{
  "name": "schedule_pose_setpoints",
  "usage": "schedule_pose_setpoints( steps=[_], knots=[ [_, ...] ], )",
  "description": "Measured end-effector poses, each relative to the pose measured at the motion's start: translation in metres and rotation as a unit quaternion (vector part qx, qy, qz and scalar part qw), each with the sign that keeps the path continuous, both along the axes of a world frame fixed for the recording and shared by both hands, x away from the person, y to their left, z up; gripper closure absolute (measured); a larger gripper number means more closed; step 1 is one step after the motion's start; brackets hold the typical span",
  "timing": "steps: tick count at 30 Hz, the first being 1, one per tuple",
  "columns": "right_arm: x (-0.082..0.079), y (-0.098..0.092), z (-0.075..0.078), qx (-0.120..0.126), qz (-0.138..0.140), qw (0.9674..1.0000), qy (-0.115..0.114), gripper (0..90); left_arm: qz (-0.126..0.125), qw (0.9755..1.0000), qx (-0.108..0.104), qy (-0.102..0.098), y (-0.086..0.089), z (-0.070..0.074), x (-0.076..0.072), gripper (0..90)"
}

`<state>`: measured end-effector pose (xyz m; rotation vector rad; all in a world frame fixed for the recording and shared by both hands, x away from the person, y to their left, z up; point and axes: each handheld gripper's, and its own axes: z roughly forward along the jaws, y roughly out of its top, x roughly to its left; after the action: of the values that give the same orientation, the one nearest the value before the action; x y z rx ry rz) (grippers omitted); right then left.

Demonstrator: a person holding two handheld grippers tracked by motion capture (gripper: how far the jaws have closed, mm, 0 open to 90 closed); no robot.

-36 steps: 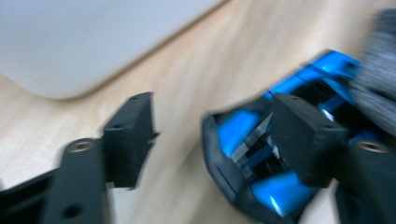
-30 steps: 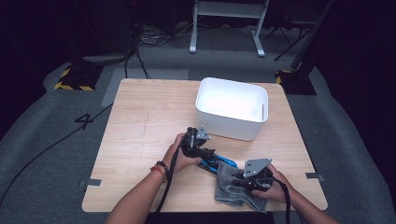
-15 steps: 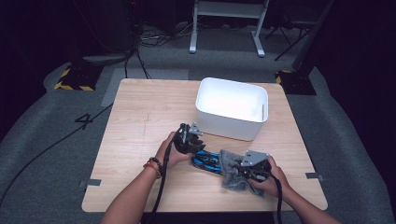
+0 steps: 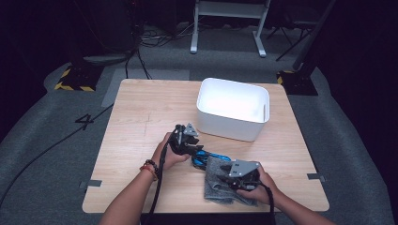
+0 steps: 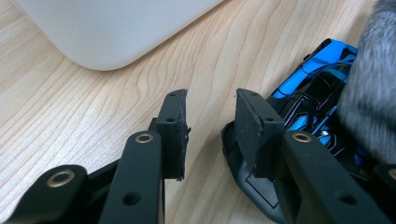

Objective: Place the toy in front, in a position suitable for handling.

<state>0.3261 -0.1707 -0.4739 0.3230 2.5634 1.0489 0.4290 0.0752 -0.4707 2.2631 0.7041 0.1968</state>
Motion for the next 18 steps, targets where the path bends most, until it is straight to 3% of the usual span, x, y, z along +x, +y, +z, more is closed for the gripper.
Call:
schedule_pose_setpoints(
  steps=[3, 7, 8, 12, 15, 18],
  knots=[
    [0.001, 0.017, 0.002, 0.007, 0.012, 0.9995, -0.029, 75.3, -0.001, 1.0000, -0.003, 0.001, 0.000, -0.001, 0.000, 64.7],
    [0.004, 0.032, 0.002, 0.009, 0.023, 0.9986, -0.047, 76.8, 0.001, 1.0000, 0.002, -0.008, -0.002, 0.000, -0.003, 65.2],
    [0.007, 0.046, -0.002, -0.002, 0.035, 0.9982, -0.049, 72.7, 0.002, 0.9999, 0.003, -0.011, -0.002, -0.001, -0.004, 65.1],
    [0.011, 0.063, -0.007, -0.025, 0.027, 0.9958, -0.083, 57.0, 0.004, 0.9999, 0.002, -0.012, 0.000, -0.001, -0.004, 64.8],
    [0.012, 0.067, -0.010, -0.047, 0.024, 0.9932, -0.104, 55.3, 0.005, 0.9999, 0.006, -0.015, -0.002, -0.001, -0.005, 65.2],
    [0.012, 0.064, -0.009, -0.046, 0.022, 0.9940, -0.096, 55.1, 0.003, 0.9997, 0.009, -0.024, -0.005, -0.001, -0.007, 65.2]
  ],
)
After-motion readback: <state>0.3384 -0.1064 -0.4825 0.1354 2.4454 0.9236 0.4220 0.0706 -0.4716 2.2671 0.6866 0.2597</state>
